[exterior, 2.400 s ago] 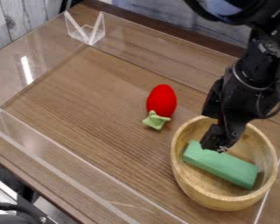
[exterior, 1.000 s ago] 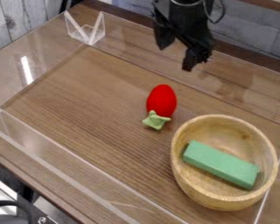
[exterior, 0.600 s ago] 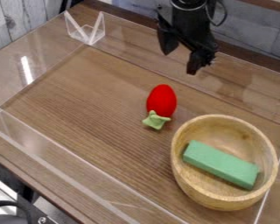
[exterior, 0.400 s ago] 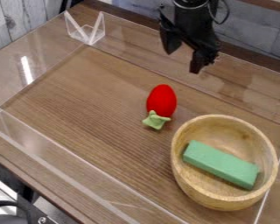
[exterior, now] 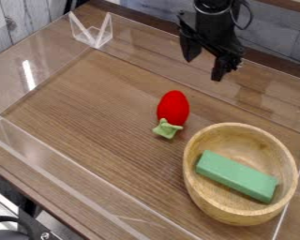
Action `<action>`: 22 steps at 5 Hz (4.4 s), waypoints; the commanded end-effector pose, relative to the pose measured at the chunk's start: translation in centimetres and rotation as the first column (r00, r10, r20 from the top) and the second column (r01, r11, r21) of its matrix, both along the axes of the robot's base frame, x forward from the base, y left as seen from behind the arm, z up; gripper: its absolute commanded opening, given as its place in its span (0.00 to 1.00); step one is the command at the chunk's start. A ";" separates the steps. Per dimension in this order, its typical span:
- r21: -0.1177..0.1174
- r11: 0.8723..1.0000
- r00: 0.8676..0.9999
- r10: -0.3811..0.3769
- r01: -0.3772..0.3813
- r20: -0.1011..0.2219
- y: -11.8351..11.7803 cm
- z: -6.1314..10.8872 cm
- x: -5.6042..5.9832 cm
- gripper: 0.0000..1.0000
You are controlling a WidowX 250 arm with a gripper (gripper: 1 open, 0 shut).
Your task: Put the green stick in the brown bowl
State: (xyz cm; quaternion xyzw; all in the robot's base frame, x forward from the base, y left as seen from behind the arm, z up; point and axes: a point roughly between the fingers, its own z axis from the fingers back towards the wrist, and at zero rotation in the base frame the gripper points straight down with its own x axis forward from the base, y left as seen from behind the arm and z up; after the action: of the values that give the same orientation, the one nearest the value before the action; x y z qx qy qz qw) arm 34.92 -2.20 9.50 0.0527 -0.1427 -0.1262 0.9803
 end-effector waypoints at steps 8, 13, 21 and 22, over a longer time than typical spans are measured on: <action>-0.064 0.997 0.997 0.052 -0.049 0.052 0.0 1.7 1.2 1.00; -0.122 0.973 0.980 0.197 -0.198 -0.017 4.6 3.7 0.3 1.00; -0.174 0.976 0.989 0.114 -0.129 -0.096 3.0 0.5 -0.9 1.00; -0.167 0.976 0.988 0.126 -0.139 -0.091 1.3 0.1 -1.3 1.00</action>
State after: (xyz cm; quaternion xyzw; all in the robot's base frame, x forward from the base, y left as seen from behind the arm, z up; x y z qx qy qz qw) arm 32.74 -1.32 8.00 -0.0314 -0.0837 -0.0563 0.9944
